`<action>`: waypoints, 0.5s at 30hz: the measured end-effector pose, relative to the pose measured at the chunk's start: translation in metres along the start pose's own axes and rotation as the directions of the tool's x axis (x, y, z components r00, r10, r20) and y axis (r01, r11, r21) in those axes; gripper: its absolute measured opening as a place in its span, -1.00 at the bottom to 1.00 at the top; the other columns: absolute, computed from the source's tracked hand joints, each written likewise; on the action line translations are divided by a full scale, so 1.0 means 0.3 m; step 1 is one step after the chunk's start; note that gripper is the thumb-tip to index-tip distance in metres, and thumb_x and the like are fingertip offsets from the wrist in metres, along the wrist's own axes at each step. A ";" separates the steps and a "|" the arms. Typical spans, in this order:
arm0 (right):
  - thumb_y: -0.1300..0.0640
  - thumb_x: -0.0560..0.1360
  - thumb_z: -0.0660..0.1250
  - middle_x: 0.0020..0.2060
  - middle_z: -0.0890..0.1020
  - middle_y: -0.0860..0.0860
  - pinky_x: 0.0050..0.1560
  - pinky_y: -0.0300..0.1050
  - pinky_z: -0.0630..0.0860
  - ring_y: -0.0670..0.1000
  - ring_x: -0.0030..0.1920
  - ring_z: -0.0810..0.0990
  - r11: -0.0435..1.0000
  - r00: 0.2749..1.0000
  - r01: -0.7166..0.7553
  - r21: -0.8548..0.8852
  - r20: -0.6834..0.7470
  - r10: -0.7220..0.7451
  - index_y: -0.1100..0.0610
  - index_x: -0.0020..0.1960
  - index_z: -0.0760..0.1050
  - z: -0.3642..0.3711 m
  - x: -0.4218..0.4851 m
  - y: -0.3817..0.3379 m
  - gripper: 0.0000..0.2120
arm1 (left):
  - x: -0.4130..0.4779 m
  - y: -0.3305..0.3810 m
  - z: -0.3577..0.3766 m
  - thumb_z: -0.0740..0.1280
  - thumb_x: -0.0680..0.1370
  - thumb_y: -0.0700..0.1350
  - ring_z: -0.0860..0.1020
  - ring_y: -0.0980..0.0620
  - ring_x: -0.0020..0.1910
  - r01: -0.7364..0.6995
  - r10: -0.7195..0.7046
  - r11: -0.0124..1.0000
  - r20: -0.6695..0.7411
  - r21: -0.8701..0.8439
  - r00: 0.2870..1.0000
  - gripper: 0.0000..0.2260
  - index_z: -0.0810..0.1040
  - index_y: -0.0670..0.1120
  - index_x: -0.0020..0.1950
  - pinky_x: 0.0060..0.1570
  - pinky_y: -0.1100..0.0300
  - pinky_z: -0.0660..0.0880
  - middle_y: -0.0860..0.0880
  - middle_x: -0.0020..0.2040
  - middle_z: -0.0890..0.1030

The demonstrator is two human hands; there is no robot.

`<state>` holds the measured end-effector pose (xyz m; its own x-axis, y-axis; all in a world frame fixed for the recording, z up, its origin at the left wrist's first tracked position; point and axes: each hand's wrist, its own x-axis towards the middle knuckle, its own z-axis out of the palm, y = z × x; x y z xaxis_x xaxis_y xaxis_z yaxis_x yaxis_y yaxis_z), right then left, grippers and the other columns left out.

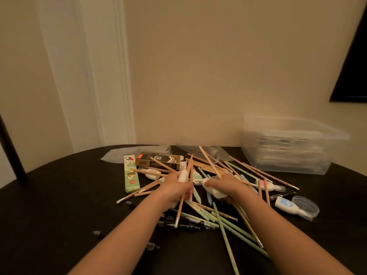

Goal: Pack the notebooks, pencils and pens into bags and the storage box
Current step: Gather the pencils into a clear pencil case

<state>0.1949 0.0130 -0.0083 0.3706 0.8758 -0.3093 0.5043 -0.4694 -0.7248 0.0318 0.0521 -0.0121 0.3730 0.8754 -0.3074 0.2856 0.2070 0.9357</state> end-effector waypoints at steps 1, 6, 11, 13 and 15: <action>-0.06 0.49 0.33 -0.08 0.45 0.06 -0.35 -0.18 0.42 0.00 -0.15 0.48 1.000 1.000 0.011 -0.002 0.008 -0.011 0.17 0.30 0.33 0.001 0.012 -0.001 -0.51 | 0.019 0.001 0.005 0.38 0.46 -0.26 0.57 -0.06 0.07 -0.011 0.011 1.000 0.003 -0.001 1.000 -0.46 0.29 -0.10 0.41 0.07 0.04 0.56 -0.12 0.14 0.51; -0.04 0.58 0.19 -0.06 0.47 -0.02 -0.30 -0.22 0.48 -0.05 -0.14 0.51 0.992 0.992 0.125 0.022 -0.014 -0.124 0.05 0.24 0.32 -0.009 0.043 0.035 -0.72 | 0.092 -0.012 0.011 0.40 0.47 -0.15 0.48 0.01 0.14 -0.137 0.139 0.990 -0.046 0.045 0.989 -0.55 0.38 -0.05 0.34 0.20 0.05 0.46 -0.03 0.15 0.49; 0.07 0.63 0.12 -0.05 0.52 -0.05 -0.33 -0.27 0.49 -0.04 -0.10 0.55 0.981 0.981 0.187 0.053 -0.067 -0.183 0.00 0.34 0.39 -0.020 0.064 0.077 -0.69 | 0.133 -0.039 0.018 0.36 0.50 -0.21 0.45 0.07 0.16 -0.294 0.309 0.946 -0.110 0.134 0.945 -0.67 0.39 0.06 0.19 0.11 0.16 0.40 0.03 0.20 0.48; 0.11 0.62 0.15 -0.08 0.54 -0.04 -0.35 -0.31 0.48 -0.07 -0.16 0.54 0.978 0.977 0.199 0.067 -0.093 -0.193 0.04 0.37 0.39 -0.024 0.080 0.090 -0.67 | 0.146 -0.049 0.027 0.35 0.51 -0.21 0.43 0.08 0.19 -0.361 0.391 0.904 -0.100 0.231 0.915 -0.63 0.38 0.04 0.26 0.13 0.19 0.37 0.03 0.24 0.47; 0.15 0.60 0.18 -0.15 0.52 -0.07 -0.37 -0.38 0.43 -0.12 -0.20 0.51 0.971 0.970 0.218 0.097 -0.132 -0.205 0.05 0.38 0.38 -0.024 0.091 0.101 -0.66 | 0.152 -0.060 0.031 0.35 0.51 -0.21 0.41 0.12 0.23 -0.390 0.430 0.868 -0.071 0.309 0.900 -0.58 0.35 0.01 0.34 0.14 0.25 0.33 0.05 0.29 0.45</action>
<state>0.2258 0.0217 -0.0343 0.3587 0.9308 -0.0704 0.4953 -0.2537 -0.8308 0.0518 0.0843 -0.0447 0.3953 0.9082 0.1377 0.3749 -0.2964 0.8784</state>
